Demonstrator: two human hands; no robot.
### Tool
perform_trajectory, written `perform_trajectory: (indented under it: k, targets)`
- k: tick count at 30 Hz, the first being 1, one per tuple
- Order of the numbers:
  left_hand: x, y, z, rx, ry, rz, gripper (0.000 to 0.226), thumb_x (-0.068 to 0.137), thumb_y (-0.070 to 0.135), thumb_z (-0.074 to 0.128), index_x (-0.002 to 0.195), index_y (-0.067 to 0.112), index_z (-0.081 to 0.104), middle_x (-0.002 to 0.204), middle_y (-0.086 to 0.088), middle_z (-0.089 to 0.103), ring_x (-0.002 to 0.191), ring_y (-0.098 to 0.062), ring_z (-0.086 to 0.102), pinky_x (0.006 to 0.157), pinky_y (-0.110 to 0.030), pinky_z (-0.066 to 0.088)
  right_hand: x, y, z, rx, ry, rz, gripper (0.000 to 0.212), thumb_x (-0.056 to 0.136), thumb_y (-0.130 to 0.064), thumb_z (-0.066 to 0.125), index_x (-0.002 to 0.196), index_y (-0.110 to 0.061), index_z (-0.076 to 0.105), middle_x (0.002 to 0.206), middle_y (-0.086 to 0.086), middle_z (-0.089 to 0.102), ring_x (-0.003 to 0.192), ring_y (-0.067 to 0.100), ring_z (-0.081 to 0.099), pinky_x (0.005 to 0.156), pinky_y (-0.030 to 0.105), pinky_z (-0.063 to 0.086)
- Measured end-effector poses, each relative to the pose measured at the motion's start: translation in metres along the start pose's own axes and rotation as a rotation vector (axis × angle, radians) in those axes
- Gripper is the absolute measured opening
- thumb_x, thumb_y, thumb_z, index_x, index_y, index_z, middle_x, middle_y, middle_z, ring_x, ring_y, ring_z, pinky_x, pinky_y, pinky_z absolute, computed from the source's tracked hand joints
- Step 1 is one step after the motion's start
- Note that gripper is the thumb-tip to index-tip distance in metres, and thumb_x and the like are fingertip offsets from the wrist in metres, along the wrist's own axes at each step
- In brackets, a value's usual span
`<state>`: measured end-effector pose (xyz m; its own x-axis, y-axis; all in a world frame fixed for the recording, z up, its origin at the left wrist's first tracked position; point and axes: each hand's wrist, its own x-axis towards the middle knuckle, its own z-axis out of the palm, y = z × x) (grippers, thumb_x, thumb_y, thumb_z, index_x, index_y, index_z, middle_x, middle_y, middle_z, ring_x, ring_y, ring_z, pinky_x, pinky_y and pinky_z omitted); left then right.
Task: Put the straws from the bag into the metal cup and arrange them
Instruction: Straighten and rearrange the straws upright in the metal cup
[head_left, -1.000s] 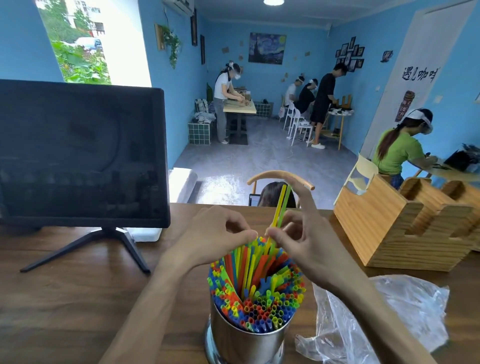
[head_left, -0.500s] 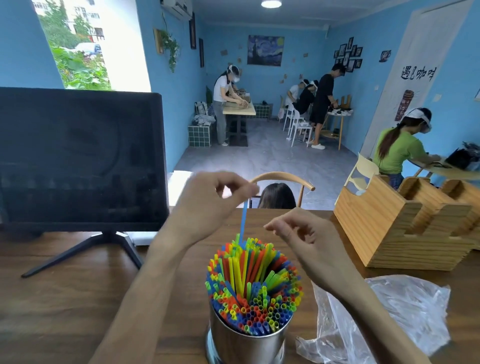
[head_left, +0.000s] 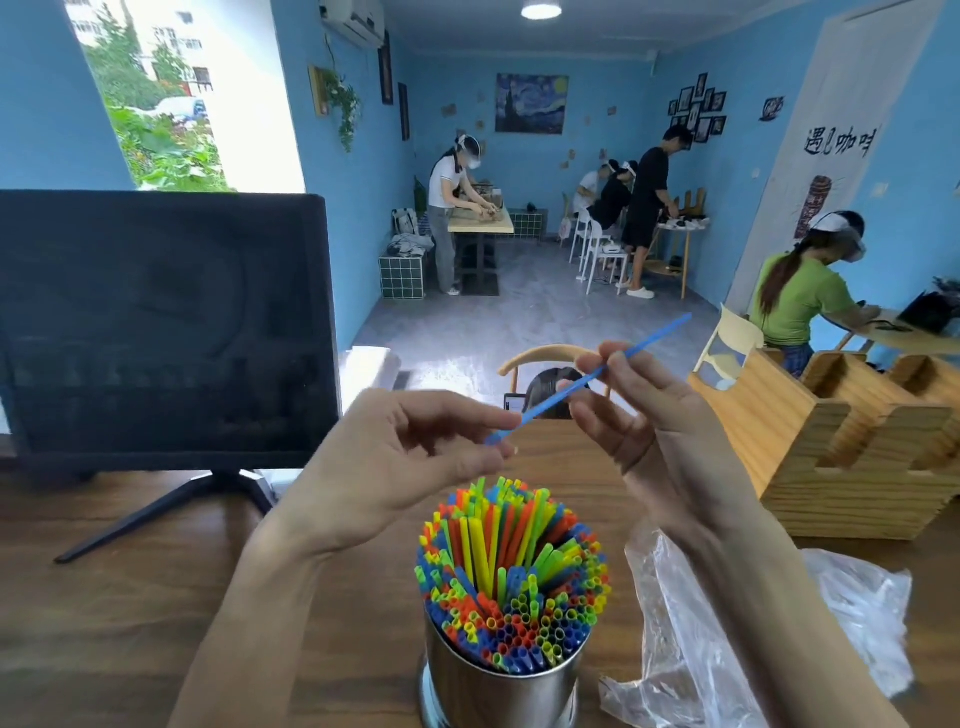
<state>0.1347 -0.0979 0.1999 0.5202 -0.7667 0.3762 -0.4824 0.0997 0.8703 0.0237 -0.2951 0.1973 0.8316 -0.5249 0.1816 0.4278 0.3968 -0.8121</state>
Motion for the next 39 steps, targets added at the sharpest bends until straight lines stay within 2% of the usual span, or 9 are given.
perform_trajectory:
  k: [5,7,9,12,17,23,27,33,39]
  targets:
    - [0.016,-0.032,0.006,0.295,-0.028,-0.221,0.027,0.090,0.032,0.075,0.114,0.042,0.068,0.096,0.012,0.074,0.072,0.002,0.059,0.071,-0.014,0.046,0.003,0.002,-0.012,-0.537,0.052,-0.387,0.067,0.092,-0.005,0.068,0.144,-0.035,0.038,0.094,0.003,0.077,0.069,0.022,0.073,0.062,0.025,0.056]
    - [0.020,-0.043,0.010,0.423,-0.093,-0.302,0.019,0.093,0.042,0.069,0.111,0.042,0.070,0.097,0.017,0.071,0.078,0.007,0.060,0.072,-0.014,0.047,-0.001,0.006,-0.016,-0.692,-0.024,-0.422,0.092,0.093,0.003,0.068,0.151,-0.049,0.018,0.103,0.003,0.074,0.071,0.027,0.075,0.062,0.026,0.057]
    - [0.020,-0.047,0.013,0.475,-0.146,-0.333,0.015,0.094,0.045,0.067,0.107,0.040,0.074,0.095,0.019,0.070,0.082,0.010,0.060,0.070,-0.013,0.045,-0.005,0.012,-0.021,-0.854,-0.107,-0.379,0.100,0.092,0.003,0.070,0.153,-0.055,0.016,0.105,-0.001,0.070,0.072,0.023,0.075,0.065,0.027,0.059]
    - [0.020,-0.051,0.014,0.366,-0.062,-0.357,0.008,0.090,0.039,0.074,0.097,0.037,0.078,0.087,0.015,0.073,0.078,0.006,0.064,0.065,-0.012,0.048,-0.010,0.021,-0.027,-1.066,-0.195,-0.295,0.076,0.089,-0.010,0.077,0.143,-0.049,0.042,0.104,-0.012,0.067,0.075,0.014,0.075,0.069,0.027,0.059]
    - [0.014,-0.053,0.010,0.299,0.079,-0.338,0.006,0.080,0.033,0.084,0.085,0.031,0.080,0.081,0.015,0.076,0.079,0.001,0.070,0.073,-0.020,0.054,-0.014,0.037,-0.037,-1.280,-0.300,-0.273,0.004,0.088,-0.033,0.078,0.087,-0.036,0.076,0.090,-0.021,0.069,0.080,0.006,0.064,0.065,0.016,0.045]
    - [0.020,-0.029,0.009,0.122,0.339,-0.014,0.017,0.087,0.017,0.077,0.101,0.027,0.078,0.090,0.011,0.078,0.084,-0.006,0.073,0.074,-0.019,0.055,-0.005,0.037,-0.039,-1.166,-0.242,-0.274,0.009,0.091,-0.044,0.068,0.097,-0.041,0.073,0.095,-0.024,0.069,0.092,0.004,0.063,0.069,0.017,0.048]
    - [0.025,-0.004,0.011,-0.101,0.509,0.222,0.014,0.089,0.013,0.071,0.101,0.021,0.073,0.093,0.003,0.079,0.093,-0.014,0.075,0.073,-0.021,0.056,-0.002,0.039,-0.031,-1.151,-0.311,-0.245,0.041,0.092,-0.057,0.057,0.130,-0.043,0.061,0.121,-0.031,0.065,0.116,-0.006,0.057,0.086,0.011,0.045]
    - [0.024,0.015,0.013,-0.243,0.628,0.373,0.011,0.088,0.014,0.070,0.097,0.020,0.069,0.093,0.001,0.079,0.096,-0.021,0.075,0.075,-0.024,0.057,0.002,0.036,-0.022,-0.992,-0.503,-0.159,0.031,0.103,-0.032,0.050,0.130,-0.024,0.065,0.117,-0.014,0.072,0.120,0.005,0.063,0.097,0.015,0.047]
    - [0.020,0.013,0.014,-0.336,0.724,0.421,0.011,0.089,0.013,0.070,0.094,0.022,0.068,0.093,-0.001,0.079,0.087,-0.018,0.075,0.075,-0.031,0.059,0.002,0.040,-0.030,-1.226,-0.537,-0.240,0.026,0.107,-0.044,0.042,0.121,-0.043,0.063,0.121,-0.027,0.061,0.133,0.009,0.045,0.111,0.049,0.030]
